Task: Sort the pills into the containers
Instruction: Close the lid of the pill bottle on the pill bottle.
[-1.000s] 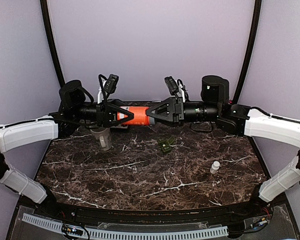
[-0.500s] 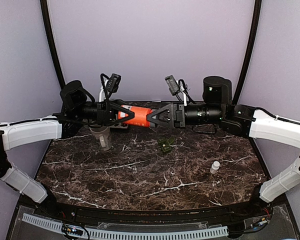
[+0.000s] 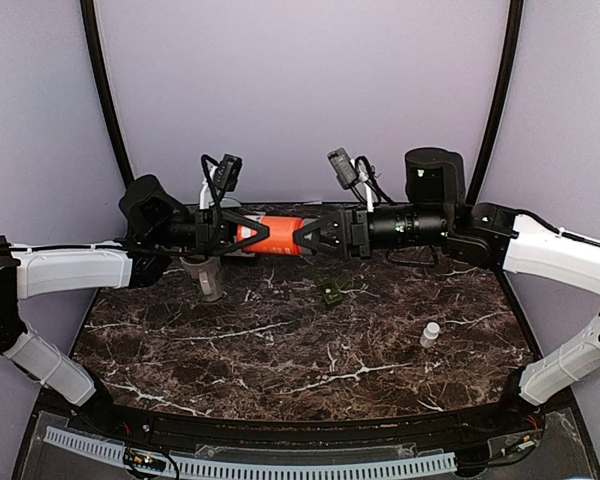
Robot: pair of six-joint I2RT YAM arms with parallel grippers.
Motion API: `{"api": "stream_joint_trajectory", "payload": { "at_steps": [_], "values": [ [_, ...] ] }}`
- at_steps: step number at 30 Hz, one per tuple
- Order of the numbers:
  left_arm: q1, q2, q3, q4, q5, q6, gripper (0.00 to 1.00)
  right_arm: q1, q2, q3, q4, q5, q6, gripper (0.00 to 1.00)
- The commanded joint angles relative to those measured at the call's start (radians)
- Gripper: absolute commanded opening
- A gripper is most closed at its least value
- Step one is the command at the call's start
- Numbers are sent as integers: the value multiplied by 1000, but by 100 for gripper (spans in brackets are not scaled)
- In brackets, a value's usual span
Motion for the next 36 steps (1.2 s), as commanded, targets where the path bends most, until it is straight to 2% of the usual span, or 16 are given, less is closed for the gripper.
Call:
{"api": "stream_joint_trajectory", "payload": {
  "at_steps": [1, 9, 22, 36],
  "values": [
    [-52, -16, -15, 235, 103, -149, 0, 4, 22, 32, -38, 89, -100, 32],
    [-52, -16, -37, 288, 73, -189, 0, 16, 22, 59, -93, 124, -150, 35],
    [-59, -21, -51, 291, 50, -184, 0, 22, 20, 64, -97, 131, -157, 49],
    [-61, -30, -60, 287, 27, -174, 0, 28, 17, 65, -105, 140, -166, 58]
  ]
}}
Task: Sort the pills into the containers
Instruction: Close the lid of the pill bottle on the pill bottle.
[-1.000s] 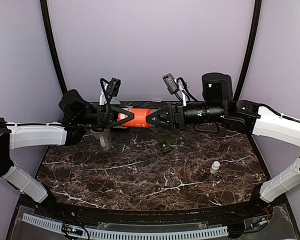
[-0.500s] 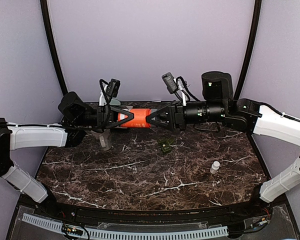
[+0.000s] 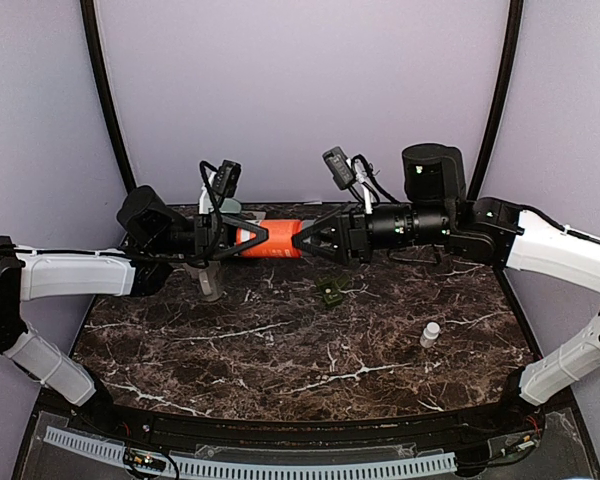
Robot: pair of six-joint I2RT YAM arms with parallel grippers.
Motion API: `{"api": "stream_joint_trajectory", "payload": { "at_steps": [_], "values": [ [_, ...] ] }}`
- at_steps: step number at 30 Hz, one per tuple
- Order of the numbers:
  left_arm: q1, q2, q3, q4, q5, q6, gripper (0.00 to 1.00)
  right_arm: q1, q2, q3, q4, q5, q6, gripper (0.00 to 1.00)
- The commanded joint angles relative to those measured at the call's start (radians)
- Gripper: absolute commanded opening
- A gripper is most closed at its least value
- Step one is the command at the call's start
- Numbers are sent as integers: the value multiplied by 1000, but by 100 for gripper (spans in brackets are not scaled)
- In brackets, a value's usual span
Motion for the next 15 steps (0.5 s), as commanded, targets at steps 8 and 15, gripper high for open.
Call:
{"api": "stream_joint_trajectory", "payload": {
  "at_steps": [8, 15],
  "values": [
    [-43, -43, 9, 128, 63, -27, 0, -1, 12, 8, -2, 85, -40, 64],
    [-43, -45, 7, 120, 56, -19, 0, 2, 2, 2, -2, 92, -39, 64]
  ]
}}
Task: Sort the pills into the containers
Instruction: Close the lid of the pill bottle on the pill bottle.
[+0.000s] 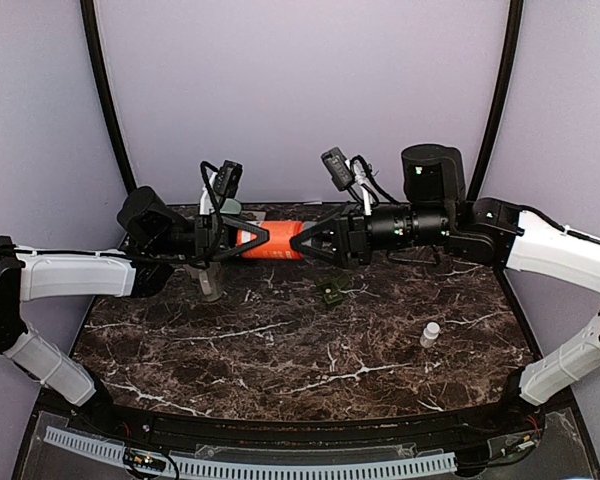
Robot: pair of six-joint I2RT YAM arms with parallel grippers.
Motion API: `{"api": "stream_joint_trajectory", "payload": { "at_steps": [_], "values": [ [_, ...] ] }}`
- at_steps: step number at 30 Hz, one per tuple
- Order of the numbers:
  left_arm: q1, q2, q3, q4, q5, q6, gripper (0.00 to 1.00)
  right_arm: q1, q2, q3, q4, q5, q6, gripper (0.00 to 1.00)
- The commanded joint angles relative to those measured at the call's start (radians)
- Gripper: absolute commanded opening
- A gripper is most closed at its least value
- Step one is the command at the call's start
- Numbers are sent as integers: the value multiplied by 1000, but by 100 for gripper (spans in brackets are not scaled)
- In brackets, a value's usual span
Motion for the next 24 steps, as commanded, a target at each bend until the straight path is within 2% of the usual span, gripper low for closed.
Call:
{"api": "stream_joint_trajectory", "payload": {
  "at_steps": [1, 24],
  "values": [
    [-33, -45, 7, 110, 54, -9, 0, -7, -1, 0, -4, 91, -13, 64],
    [-31, -63, 1, 29, 18, 51, 0, -7, -26, 2, 11, 80, -18, 71]
  ]
}}
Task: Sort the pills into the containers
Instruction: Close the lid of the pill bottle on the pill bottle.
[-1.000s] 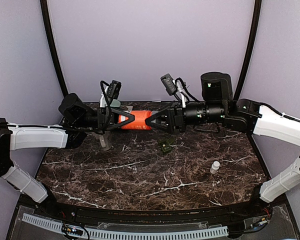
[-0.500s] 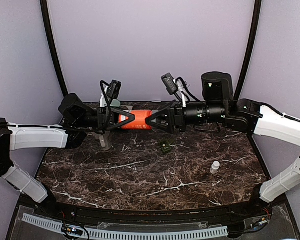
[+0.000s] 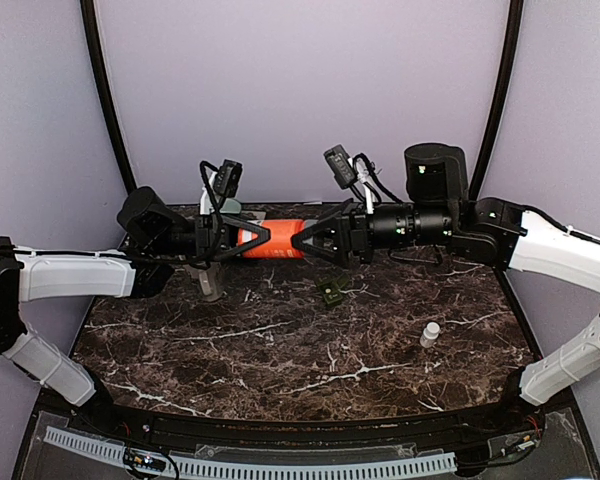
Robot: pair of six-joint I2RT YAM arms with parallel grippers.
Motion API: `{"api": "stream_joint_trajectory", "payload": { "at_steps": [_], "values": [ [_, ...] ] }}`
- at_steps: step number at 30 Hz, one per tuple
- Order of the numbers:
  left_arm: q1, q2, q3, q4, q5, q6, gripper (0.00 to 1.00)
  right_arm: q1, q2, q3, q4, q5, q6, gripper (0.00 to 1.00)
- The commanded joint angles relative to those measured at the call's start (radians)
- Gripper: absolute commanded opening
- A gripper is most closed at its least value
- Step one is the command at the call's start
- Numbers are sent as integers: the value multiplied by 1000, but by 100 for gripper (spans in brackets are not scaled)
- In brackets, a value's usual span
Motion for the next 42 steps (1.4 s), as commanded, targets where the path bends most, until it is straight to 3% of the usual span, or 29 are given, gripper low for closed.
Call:
{"api": "stream_joint_trajectory", "payload": {
  "at_steps": [1, 42],
  "values": [
    [-23, -59, 1, 23, 36, 37, 0, -10, -16, 2, 13, 52, -11, 71],
    [-21, -66, 6, -98, -30, 119, 0, 5, -46, -20, 34, 26, -8, 78]
  ]
}}
